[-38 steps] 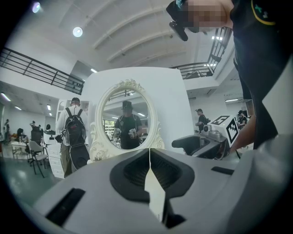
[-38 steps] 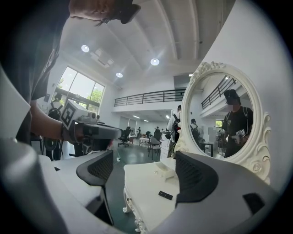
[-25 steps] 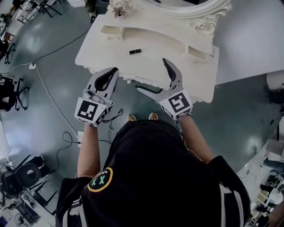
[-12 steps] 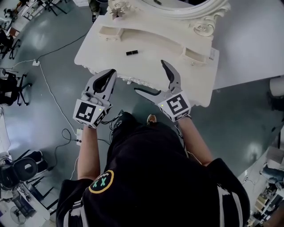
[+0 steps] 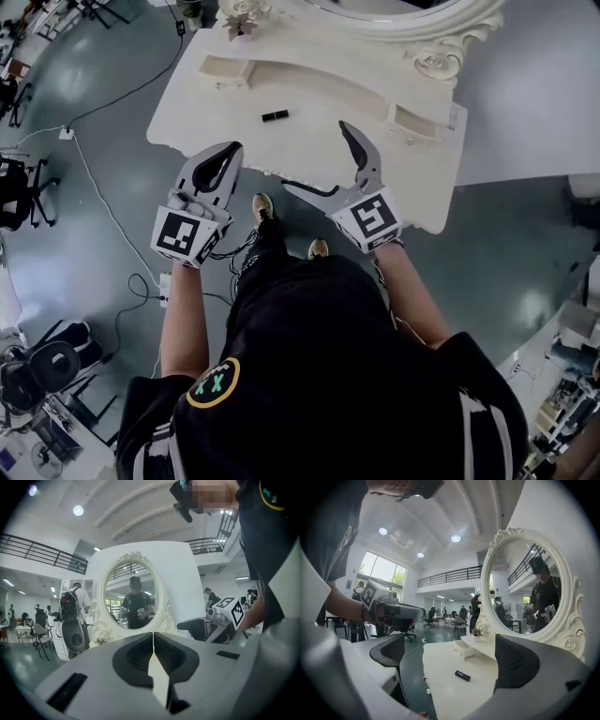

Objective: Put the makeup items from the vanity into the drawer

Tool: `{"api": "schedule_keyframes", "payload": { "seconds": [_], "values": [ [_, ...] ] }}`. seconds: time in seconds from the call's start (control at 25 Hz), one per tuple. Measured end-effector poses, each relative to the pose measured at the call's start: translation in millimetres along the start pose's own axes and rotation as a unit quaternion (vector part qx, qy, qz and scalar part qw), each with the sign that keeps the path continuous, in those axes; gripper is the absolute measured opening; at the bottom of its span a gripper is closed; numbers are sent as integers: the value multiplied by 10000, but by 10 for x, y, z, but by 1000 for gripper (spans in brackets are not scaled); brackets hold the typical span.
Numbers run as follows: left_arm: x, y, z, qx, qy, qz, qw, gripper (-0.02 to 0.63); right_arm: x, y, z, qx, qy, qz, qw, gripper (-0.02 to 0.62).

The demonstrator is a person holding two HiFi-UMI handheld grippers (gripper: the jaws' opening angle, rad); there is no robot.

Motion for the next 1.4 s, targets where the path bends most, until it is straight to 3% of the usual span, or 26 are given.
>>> {"api": "schedule_keyframes", "payload": {
  "seconds": [0.44,0.88,1.12,1.4],
  "values": [
    [221,1007,583,521,50,-151,9985,26,9,-409,989,333,396,199,9985,600],
    [513,1627,888,1165,189,-279,9926,26,110,-604,1675,593,854,121,9945,600],
    [605,1771,1026,1037,297,-389,9934,26,352,-715,1875,449,1093,180,9928,600],
    [553,1846,1135,715,350,-629,9948,26,1074,-870,2119,146,1640,317,9858,600]
  ]
}}
Point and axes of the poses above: the fingertips, and each gripper's own axes: z forward along the fingers, y to its left, x out of its underside, the point moved 4 cm from there along -z, backward along the fingers, and after that the axes turned 3 degrees about y, right-handed, at the moved point
